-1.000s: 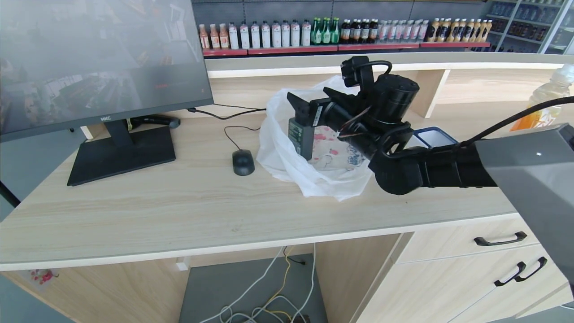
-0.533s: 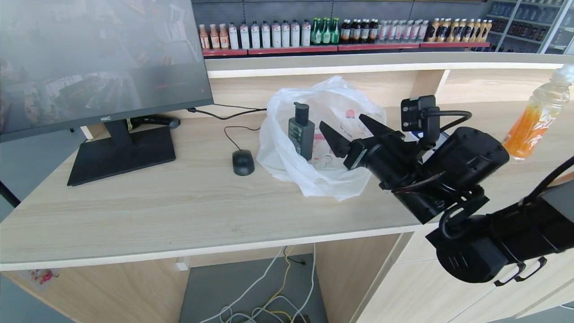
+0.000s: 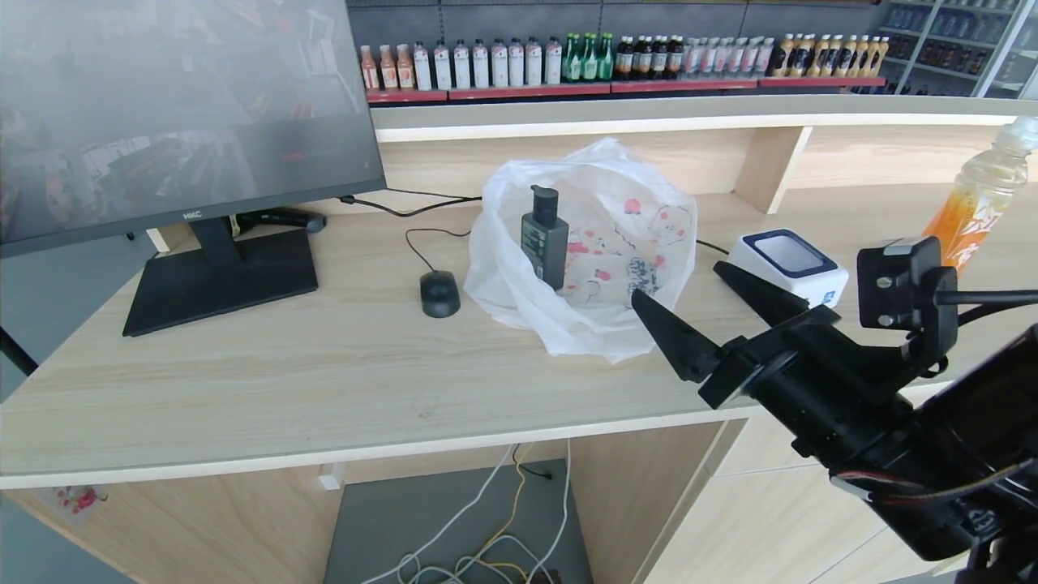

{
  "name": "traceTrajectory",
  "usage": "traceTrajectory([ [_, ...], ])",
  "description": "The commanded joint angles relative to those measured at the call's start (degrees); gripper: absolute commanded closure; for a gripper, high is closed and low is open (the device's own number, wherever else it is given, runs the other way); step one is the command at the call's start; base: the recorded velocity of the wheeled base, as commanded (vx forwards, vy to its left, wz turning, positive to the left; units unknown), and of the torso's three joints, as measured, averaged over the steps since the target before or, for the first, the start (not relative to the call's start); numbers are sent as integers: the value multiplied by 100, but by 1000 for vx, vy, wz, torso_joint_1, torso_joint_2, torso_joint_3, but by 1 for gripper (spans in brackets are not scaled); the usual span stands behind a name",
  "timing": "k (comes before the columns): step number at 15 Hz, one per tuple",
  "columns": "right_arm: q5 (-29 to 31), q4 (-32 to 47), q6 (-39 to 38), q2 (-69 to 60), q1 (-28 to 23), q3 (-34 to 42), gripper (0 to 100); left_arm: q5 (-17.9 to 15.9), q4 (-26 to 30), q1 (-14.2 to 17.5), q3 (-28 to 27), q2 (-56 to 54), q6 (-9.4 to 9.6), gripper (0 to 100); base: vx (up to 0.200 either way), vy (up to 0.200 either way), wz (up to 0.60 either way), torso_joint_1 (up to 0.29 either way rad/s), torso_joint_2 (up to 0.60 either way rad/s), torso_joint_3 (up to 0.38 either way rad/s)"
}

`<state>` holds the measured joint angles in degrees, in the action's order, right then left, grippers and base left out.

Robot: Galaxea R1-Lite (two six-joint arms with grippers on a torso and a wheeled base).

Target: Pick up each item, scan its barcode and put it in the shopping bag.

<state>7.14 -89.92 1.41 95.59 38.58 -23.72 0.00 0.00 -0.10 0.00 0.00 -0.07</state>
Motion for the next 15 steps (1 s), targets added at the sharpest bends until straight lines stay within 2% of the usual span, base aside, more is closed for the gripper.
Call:
traceTrajectory([
  [1,-2,-8,17,-110,18,-45,0,0,0,1,0,0,-1,0,0,0,0,0,0,0],
  [3,-2,-8,17,-181,9,61,0,0,0,1,0,0,-1,0,0,0,0,0,0,0],
  [6,6,-8,17,-216,9,105,0,0,0,1,0,0,-10,0,-200,0,0,-2,2,2],
  [13,-2,-8,34,-128,0,8,0,0,0,1,0,0,-1,0,0,0,0,0,0,0],
  [15,-2,-8,26,-137,0,8,0,0,0,1,0,0,-10,0,0,0,600,-5,2,2],
])
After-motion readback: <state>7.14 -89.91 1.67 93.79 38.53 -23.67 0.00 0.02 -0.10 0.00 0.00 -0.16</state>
